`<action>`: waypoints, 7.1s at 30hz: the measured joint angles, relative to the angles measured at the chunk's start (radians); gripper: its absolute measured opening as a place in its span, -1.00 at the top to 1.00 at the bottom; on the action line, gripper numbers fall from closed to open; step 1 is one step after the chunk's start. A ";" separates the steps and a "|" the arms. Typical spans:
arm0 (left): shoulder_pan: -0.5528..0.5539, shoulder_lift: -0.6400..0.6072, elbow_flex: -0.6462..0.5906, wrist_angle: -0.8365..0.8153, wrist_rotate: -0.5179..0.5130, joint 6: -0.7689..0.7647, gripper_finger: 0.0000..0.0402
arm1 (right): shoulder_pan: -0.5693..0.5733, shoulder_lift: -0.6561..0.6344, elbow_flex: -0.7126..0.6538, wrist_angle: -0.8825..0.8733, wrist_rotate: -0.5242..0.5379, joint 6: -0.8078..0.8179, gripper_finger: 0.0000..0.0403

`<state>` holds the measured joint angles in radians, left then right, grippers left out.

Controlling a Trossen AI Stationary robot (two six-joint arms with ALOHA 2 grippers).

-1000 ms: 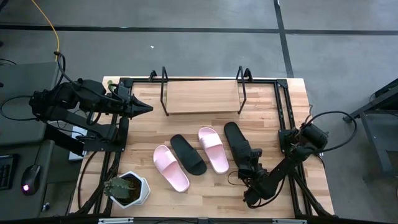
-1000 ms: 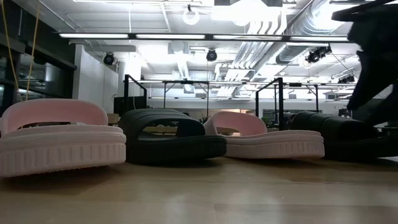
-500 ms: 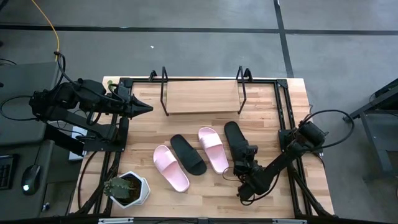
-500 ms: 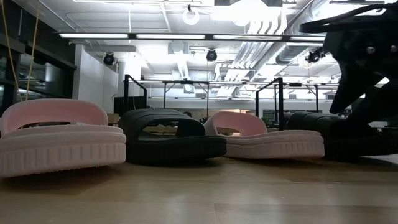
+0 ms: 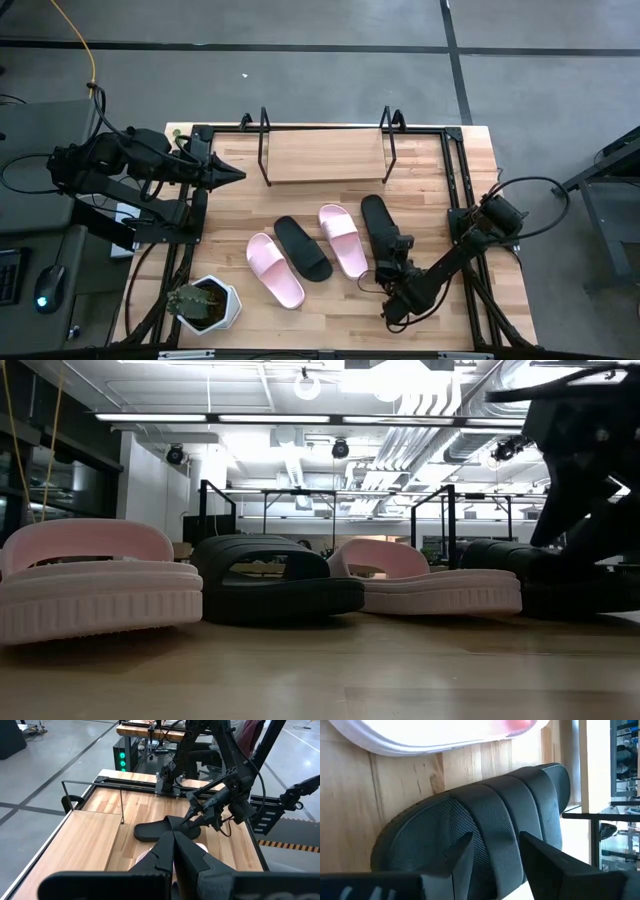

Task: Pick and place slides into the shelf
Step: Put the right black slide on the shelf

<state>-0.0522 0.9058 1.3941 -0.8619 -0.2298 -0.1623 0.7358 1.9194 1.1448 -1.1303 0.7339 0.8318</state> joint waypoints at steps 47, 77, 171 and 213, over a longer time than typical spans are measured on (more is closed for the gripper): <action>0.000 0.039 0.000 -0.004 0.000 0.026 1.00 | -0.002 0.002 -0.098 -0.041 0.078 0.147 0.98; 0.000 0.040 0.000 -0.004 0.000 0.026 1.00 | -0.059 -0.010 0.199 -0.441 0.175 0.003 1.00; 0.000 0.040 0.000 -0.046 0.000 0.026 1.00 | -0.803 -0.012 0.494 -0.438 0.333 -0.492 1.00; 0.000 0.040 0.000 -0.048 0.000 0.026 1.00 | -0.880 0.116 0.383 -0.317 0.278 -0.469 1.00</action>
<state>-0.0523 0.9459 1.3937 -0.9099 -0.2295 -0.1364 -0.1440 2.0359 1.5275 -1.4478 1.0122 0.3628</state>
